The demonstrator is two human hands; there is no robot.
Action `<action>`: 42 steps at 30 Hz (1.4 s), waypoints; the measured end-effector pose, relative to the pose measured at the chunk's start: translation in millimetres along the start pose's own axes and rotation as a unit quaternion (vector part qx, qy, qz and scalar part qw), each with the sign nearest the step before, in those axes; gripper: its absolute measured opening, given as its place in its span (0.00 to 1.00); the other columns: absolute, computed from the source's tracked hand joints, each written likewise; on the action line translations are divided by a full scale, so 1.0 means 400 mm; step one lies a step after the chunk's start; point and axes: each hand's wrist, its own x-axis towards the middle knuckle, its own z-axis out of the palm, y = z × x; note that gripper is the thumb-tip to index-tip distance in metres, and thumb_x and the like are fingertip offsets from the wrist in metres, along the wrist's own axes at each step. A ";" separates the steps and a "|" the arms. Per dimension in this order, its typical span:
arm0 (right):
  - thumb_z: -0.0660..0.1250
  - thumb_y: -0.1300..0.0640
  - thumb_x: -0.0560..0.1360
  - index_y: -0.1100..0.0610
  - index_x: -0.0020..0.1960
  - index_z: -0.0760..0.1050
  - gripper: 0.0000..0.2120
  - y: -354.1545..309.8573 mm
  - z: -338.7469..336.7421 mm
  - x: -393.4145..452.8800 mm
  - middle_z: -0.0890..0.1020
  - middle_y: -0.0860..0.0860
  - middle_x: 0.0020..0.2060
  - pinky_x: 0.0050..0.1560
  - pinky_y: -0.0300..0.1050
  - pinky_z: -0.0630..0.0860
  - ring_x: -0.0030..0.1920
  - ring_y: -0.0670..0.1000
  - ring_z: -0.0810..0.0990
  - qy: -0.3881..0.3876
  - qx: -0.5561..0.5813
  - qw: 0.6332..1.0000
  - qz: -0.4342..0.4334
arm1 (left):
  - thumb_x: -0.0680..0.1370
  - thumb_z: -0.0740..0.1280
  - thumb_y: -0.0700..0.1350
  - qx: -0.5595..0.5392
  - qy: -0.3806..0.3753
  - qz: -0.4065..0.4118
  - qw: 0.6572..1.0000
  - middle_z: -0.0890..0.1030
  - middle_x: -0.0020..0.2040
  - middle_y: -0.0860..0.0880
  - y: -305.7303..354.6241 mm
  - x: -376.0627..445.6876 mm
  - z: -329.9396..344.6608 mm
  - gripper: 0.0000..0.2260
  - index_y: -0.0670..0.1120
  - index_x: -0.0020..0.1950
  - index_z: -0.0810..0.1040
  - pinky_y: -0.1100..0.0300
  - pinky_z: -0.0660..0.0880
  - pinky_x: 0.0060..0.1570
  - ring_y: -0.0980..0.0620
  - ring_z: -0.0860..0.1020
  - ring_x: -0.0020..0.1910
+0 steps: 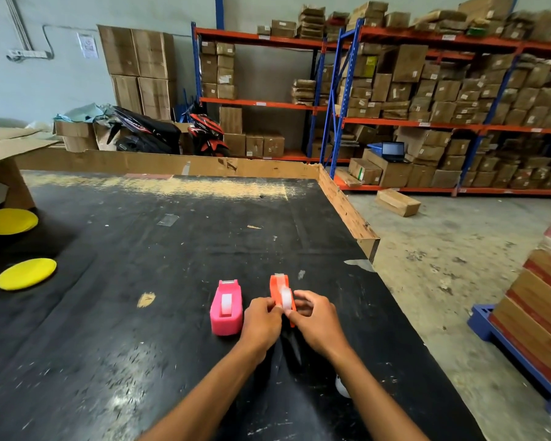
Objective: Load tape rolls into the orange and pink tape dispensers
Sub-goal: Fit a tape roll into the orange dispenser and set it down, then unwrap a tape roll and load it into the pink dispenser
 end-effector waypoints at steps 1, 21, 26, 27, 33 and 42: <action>0.70 0.64 0.71 0.57 0.56 0.80 0.14 0.004 0.001 -0.001 0.83 0.45 0.44 0.44 0.26 0.77 0.42 0.35 0.80 -0.003 -0.001 1.000 -0.001 | 0.78 0.59 0.37 0.004 0.002 0.006 1.000 0.85 0.49 0.40 -0.004 -0.001 0.000 0.12 0.39 0.52 0.83 0.53 0.77 0.48 0.46 0.81 0.44; 0.67 0.67 0.72 0.61 0.53 0.80 0.11 -0.077 -0.006 -0.015 0.82 0.53 0.47 0.39 0.23 0.72 0.42 0.42 0.78 0.121 -0.009 0.990 -0.069 | 0.78 0.63 0.37 -0.017 0.022 0.096 0.995 0.85 0.46 0.50 -0.013 -0.035 -0.098 0.10 0.49 0.48 0.82 0.63 0.78 0.49 0.54 0.81 0.44; 0.68 0.65 0.72 0.60 0.53 0.81 0.10 -0.138 0.092 0.009 0.84 0.54 0.45 0.43 0.28 0.73 0.41 0.46 0.80 0.033 -0.003 0.996 -0.084 | 0.75 0.65 0.37 0.000 0.138 0.112 0.984 0.84 0.45 0.47 -0.041 -0.014 -0.222 0.09 0.43 0.53 0.82 0.58 0.77 0.47 0.51 0.81 0.44; 0.68 0.65 0.72 0.61 0.55 0.80 0.12 -0.138 0.114 0.013 0.83 0.55 0.46 0.47 0.33 0.74 0.43 0.48 0.80 0.006 -0.011 0.998 -0.064 | 0.75 0.65 0.38 0.007 0.142 0.108 0.984 0.83 0.43 0.50 -0.053 -0.013 -0.238 0.09 0.44 0.52 0.82 0.61 0.75 0.44 0.53 0.80 0.43; 0.66 0.63 0.72 0.64 0.53 0.78 0.11 -0.104 0.197 0.009 0.84 0.55 0.46 0.46 0.35 0.74 0.45 0.51 0.81 -0.061 -0.041 0.997 -0.009 | 0.78 0.60 0.42 0.015 0.024 0.020 0.999 0.81 0.39 0.45 -0.128 0.000 -0.263 0.13 0.41 0.41 0.82 0.55 0.70 0.45 0.51 0.74 0.39; 0.64 0.68 0.70 0.49 0.55 0.77 0.19 -0.103 0.192 -0.014 0.83 0.48 0.45 0.46 0.41 0.79 0.43 0.46 0.81 -0.062 0.015 0.998 -0.029 | 0.71 0.73 0.42 -0.056 0.092 0.061 0.992 0.85 0.42 0.48 -0.133 0.008 -0.253 0.03 0.46 0.43 0.82 0.53 0.79 0.50 0.50 0.83 0.44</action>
